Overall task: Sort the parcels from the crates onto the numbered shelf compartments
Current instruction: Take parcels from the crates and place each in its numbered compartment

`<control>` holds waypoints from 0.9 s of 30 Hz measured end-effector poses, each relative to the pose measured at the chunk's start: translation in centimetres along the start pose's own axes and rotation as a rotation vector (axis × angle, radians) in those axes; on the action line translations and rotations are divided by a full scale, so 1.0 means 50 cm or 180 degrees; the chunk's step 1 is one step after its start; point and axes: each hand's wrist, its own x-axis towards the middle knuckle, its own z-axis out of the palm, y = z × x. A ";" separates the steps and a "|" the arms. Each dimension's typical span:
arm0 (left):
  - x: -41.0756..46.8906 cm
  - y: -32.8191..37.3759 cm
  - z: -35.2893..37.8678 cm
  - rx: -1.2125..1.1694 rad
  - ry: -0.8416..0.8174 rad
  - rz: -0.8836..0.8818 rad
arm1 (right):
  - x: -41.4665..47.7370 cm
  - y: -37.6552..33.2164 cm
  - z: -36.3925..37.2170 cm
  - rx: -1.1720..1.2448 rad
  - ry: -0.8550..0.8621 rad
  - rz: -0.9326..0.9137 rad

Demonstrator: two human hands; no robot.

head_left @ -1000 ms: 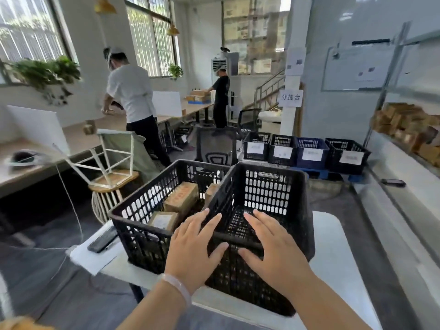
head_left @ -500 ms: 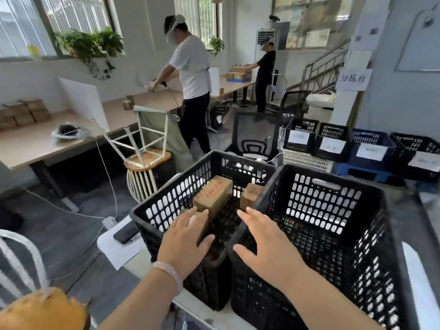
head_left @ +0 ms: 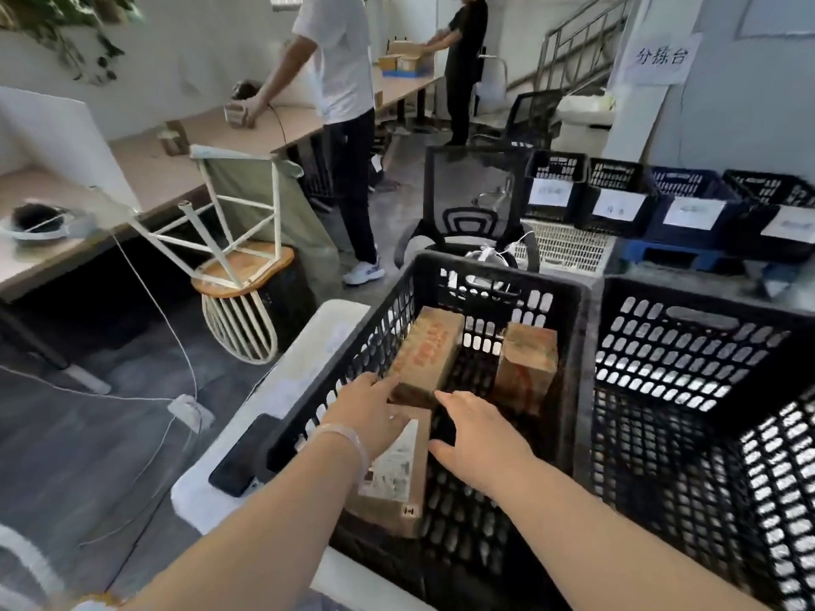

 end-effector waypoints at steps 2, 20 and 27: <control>0.028 -0.010 0.011 0.0183 -0.0497 -0.0115 | 0.034 -0.012 0.024 0.0141 -0.0195 0.0334; 0.110 -0.040 0.094 -0.0304 -0.1463 -0.0500 | 0.139 -0.023 0.124 0.1552 -0.0989 0.1570; 0.078 -0.022 0.046 -0.1672 -0.0359 -0.0313 | 0.109 -0.002 0.054 0.2345 0.0137 0.1590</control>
